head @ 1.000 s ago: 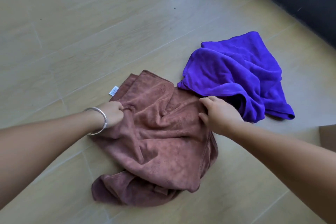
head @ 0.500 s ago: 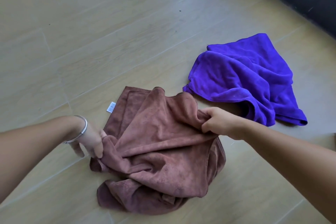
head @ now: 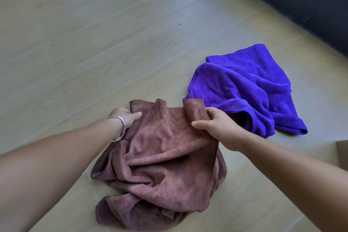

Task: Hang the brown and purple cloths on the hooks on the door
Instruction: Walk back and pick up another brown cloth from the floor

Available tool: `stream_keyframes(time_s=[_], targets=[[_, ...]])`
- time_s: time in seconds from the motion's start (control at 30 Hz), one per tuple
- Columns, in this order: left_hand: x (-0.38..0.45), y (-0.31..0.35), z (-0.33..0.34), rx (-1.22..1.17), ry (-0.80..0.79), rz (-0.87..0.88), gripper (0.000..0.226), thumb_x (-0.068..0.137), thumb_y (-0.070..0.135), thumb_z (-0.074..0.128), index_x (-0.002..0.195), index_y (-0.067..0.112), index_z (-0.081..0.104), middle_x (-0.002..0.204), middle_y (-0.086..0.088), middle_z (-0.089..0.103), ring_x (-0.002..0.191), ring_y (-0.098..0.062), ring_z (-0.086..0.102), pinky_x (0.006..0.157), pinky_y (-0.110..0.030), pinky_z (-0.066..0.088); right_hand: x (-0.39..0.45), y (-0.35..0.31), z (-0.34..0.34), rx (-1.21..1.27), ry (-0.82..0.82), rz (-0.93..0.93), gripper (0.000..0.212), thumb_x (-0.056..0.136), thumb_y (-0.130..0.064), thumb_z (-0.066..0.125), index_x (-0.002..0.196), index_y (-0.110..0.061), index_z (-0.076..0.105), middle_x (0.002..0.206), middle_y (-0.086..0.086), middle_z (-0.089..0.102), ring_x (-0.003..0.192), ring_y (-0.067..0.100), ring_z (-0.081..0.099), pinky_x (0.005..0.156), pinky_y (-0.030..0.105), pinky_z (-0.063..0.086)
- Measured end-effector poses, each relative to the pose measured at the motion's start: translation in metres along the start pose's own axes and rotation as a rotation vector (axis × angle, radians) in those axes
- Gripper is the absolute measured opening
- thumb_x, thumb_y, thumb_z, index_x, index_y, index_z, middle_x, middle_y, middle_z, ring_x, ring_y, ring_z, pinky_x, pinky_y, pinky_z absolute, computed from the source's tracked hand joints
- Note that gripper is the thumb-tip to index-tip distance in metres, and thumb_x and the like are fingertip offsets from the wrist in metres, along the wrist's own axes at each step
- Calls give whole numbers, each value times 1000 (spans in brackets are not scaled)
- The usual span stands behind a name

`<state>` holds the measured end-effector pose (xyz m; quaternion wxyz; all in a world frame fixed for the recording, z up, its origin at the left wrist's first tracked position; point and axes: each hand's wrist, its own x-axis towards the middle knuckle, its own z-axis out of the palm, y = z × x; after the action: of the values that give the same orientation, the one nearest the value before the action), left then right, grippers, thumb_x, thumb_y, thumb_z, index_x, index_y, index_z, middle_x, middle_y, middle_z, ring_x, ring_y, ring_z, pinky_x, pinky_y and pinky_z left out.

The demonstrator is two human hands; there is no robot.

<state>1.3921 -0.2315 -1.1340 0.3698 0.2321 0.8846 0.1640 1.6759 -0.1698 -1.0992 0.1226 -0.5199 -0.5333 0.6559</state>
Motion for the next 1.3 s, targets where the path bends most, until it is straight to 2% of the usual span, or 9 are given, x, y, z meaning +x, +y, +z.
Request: stream_keyframes(time_s=[0.1,0.2,0.33,0.5,0.7,0.83,0.97,1.13,1.3], targets=[[3,9,0,-22,40,103,8,80,23,74,81,19,67,86,-5,72,86,-26,68,84,-37,53,-4,-9,-2,56,-54,-14,19,81,-30,73,96,-19,70,94,2,74,88,17,71,80,35,58],[2,27,-17,32,181,196,10,79,28,70,87,22,71,78,1,70,84,-26,65,74,-30,49,-9,-26,-8,26,121,-117,14,90,-28,60,90,-22,73,90,4,74,86,17,70,84,41,54],[-27,35,-59,-94,289,267,18,81,29,72,99,26,73,71,4,65,74,-21,61,65,-27,39,-39,-53,-15,-108,353,-234,16,89,-27,58,84,-23,72,70,-7,69,68,13,64,63,35,49],[-99,45,-137,-449,243,275,9,87,14,65,84,22,68,75,12,64,57,10,56,54,-3,40,-99,-126,-18,105,338,-67,12,82,-13,55,78,-6,64,56,-1,50,42,9,39,38,17,27],[-183,78,-266,-593,208,240,13,86,14,67,82,27,67,77,9,70,65,-1,62,68,-16,50,-176,-267,0,63,253,-70,21,76,3,51,84,-15,60,59,-14,61,50,1,54,44,16,40],[-224,84,-345,-614,243,252,9,86,21,68,79,26,69,64,21,68,57,7,59,61,-9,47,-211,-346,22,12,195,-74,8,84,-16,58,81,-10,62,68,-4,63,60,12,57,53,23,46],[-250,74,-424,-619,283,208,6,85,26,69,79,25,71,73,16,70,69,-3,63,76,-21,50,-229,-416,50,-130,197,-163,17,89,-31,59,83,-22,72,77,-10,73,70,2,66,60,17,50],[-270,58,-517,-588,388,215,9,82,25,72,74,26,70,58,21,65,53,6,55,56,-9,43,-230,-493,87,-350,235,-302,13,87,-29,63,74,-27,67,60,-16,65,48,-4,53,49,15,41],[-286,43,-605,-580,508,226,11,79,23,75,72,30,71,64,22,68,56,9,58,53,-3,40,-225,-571,132,-560,288,-464,20,84,-26,63,67,-36,61,67,-21,63,66,-5,57,59,22,40]])
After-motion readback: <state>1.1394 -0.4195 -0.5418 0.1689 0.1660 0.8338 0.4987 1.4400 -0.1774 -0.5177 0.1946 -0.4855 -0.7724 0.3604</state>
